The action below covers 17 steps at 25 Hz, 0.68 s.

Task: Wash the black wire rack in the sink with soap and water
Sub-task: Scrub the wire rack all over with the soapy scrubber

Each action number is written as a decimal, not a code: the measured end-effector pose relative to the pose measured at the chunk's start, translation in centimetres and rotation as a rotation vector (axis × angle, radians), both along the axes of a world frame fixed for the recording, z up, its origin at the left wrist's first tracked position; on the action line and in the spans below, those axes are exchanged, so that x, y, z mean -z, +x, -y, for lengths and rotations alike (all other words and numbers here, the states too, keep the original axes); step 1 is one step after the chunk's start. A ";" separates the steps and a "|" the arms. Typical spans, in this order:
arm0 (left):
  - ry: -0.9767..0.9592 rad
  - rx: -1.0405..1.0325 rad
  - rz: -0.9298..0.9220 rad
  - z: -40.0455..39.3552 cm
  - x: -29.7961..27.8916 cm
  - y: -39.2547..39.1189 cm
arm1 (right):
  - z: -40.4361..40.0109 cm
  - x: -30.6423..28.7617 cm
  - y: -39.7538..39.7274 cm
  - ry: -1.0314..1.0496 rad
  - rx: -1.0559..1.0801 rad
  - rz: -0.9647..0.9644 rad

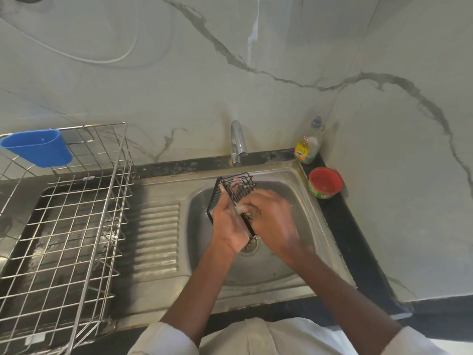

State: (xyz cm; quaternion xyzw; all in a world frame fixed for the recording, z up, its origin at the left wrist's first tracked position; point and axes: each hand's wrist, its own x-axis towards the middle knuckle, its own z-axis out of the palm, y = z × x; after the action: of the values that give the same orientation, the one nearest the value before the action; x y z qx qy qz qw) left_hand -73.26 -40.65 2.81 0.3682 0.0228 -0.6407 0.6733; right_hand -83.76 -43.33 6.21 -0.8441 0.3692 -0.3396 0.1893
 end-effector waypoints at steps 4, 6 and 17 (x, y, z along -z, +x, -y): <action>0.027 -0.091 0.010 0.1 0.2 0.6 | -1.6 1.3 -1.6 -0.074 -0.030 -0.034; 0.050 -0.124 0.042 -0.1 0.2 0.9 | -1.8 1.9 -2.4 -0.047 -0.040 0.001; 0.070 -0.149 0.004 -1.5 1.2 0.7 | -1.4 0.7 0.5 0.089 -0.074 0.075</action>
State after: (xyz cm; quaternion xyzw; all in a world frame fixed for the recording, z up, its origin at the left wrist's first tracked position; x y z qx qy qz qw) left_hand -72.55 -39.11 1.65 0.3901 0.0714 -0.5868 0.7059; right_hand -83.26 -41.91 5.50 -0.8347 0.3453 -0.3469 0.2526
